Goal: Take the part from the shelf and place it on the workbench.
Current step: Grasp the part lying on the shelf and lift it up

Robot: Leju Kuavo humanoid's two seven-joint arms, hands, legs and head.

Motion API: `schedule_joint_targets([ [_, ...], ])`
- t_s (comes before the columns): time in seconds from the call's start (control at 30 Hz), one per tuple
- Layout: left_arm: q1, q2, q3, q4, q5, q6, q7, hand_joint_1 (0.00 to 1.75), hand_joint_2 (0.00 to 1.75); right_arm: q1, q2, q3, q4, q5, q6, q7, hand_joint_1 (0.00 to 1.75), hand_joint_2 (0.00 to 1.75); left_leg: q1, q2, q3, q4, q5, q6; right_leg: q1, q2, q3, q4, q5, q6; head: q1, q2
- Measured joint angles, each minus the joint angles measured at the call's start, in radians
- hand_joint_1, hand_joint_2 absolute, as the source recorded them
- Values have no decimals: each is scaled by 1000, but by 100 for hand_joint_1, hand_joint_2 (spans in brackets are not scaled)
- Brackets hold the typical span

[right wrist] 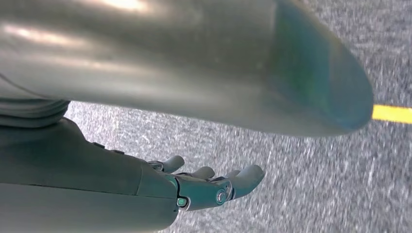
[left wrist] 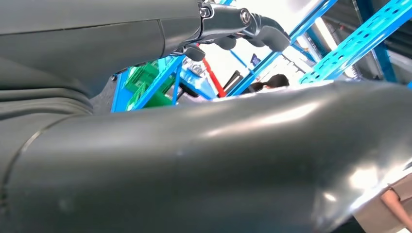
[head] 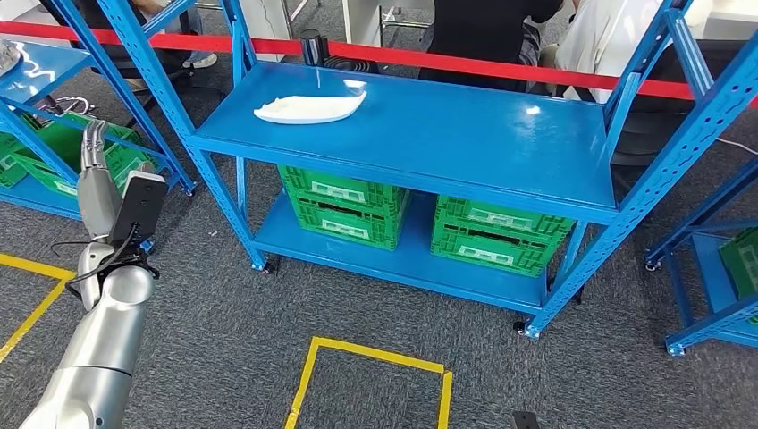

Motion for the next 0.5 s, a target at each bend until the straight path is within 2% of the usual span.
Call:
schedule_joint_targets([
  [0.03,3,0,0,0,0,0,1,0,0,0,0,-1,0,-1,0,0,0,0,0,0,-32,53,-13,-2,0,0,1,1,-2,-1,0,0],
  [0.07,6,0,0,1,-1,0,1,0,0,1,0,-2,0,-2,1,0,0,0,0,0,-49,74,-8,-2,0,0,3,1,-4,-1,0,0],
  [0.1,7,0,0,1,-1,0,2,0,0,1,0,-3,0,-3,2,0,0,0,0,0,-45,54,16,-1,0,1,6,2,-7,0,0,0],
  [0.17,7,0,0,-2,-3,0,3,0,0,1,0,-4,0,-3,3,0,0,0,0,2,13,-76,91,3,0,1,16,4,-15,5,0,0],
  [0.2,6,0,0,-3,-4,-1,3,0,0,0,1,-5,0,-3,3,-1,0,0,-2,3,44,-139,115,7,2,2,19,5,-18,9,-1,0],
  [0.23,5,0,0,-5,-5,-2,4,0,0,0,2,-6,0,-4,3,-1,0,0,-3,3,65,-182,127,11,3,2,20,6,-21,14,0,0],
  [0.27,5,0,0,-6,-5,-3,5,0,0,-1,2,-7,0,-4,3,-1,0,0,-5,2,73,-199,126,16,4,2,19,6,-22,19,0,0],
  [0.37,3,0,0,-8,-9,-5,7,0,0,-2,3,-8,0,-4,3,-2,0,0,-5,0,77,-205,125,35,4,2,17,9,-28,35,1,0],
  [0.43,-2,0,0,-8,-11,-5,6,0,0,-4,4,-8,0,-2,3,-5,0,0,-1,1,83,-212,126,45,3,2,-9,66,-62,45,4,0],
  [0.5,-6,0,0,-7,-12,-7,6,0,0,-4,4,-8,0,-1,4,-7,0,0,-1,3,85,-212,124,51,1,2,-77,198,-120,51,8,0],
])
